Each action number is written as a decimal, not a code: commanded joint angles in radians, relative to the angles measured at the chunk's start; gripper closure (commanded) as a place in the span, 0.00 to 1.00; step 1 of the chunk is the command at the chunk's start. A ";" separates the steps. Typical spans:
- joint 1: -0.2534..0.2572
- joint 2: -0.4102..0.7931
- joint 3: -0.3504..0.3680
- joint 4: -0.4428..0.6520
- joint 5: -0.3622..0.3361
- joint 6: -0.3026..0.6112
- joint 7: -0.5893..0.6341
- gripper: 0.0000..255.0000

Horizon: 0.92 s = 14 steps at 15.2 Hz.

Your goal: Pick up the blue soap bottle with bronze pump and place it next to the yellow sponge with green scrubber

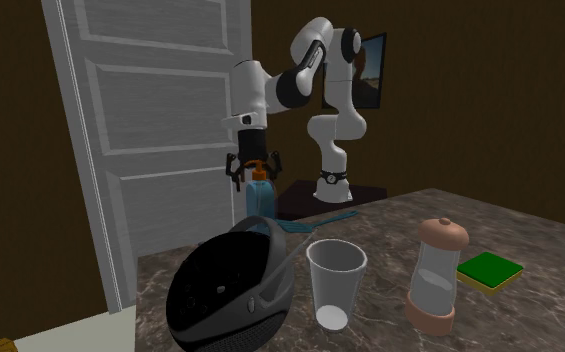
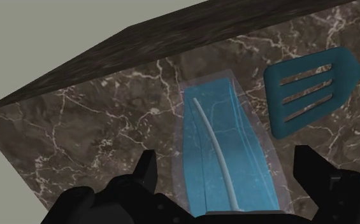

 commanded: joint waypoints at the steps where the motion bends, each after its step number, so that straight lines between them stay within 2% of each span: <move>1: 0.000 0.007 0.001 -0.001 0.007 0.008 -0.004 0.00; 7: 0.000 0.007 0.001 -0.001 0.006 0.008 -0.004 0.00; 8: 0.000 0.007 0.001 -0.001 0.006 0.008 -0.004 1.00; 14: 0.001 0.007 0.002 -0.002 0.006 0.008 -0.003 1.00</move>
